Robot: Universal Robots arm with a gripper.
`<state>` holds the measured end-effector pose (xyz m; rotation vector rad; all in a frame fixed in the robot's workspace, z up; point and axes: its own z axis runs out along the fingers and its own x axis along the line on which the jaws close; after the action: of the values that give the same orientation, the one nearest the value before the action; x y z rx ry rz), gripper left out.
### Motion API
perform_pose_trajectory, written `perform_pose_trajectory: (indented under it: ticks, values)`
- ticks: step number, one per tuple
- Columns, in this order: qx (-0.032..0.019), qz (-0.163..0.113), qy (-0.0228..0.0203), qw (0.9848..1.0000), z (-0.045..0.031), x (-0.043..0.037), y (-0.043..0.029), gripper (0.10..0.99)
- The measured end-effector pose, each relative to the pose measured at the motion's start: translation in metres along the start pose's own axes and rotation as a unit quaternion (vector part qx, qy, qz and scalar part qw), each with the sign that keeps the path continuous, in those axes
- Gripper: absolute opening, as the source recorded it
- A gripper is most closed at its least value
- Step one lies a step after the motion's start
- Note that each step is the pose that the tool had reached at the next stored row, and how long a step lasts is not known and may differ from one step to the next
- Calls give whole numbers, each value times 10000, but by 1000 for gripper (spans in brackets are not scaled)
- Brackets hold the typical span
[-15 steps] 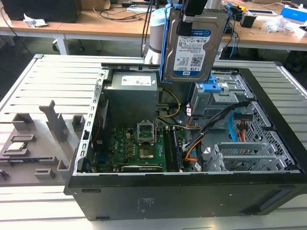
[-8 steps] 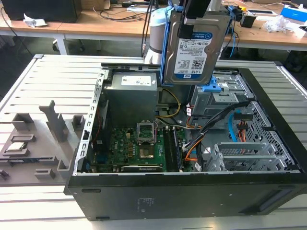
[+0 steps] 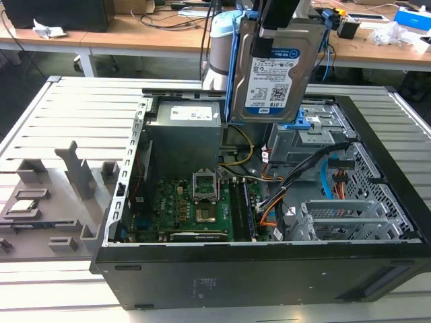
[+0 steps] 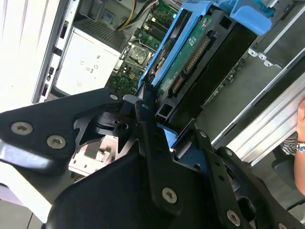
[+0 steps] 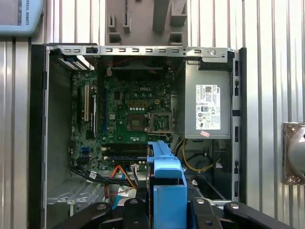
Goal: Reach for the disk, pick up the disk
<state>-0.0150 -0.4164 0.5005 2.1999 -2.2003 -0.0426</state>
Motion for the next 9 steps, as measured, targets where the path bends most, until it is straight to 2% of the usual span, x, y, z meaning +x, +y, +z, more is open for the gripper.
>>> perform_pose_trajectory:
  ticks: [9]
  values:
    - [0, 0, 0, 10000, 0, 106, 0, 369]
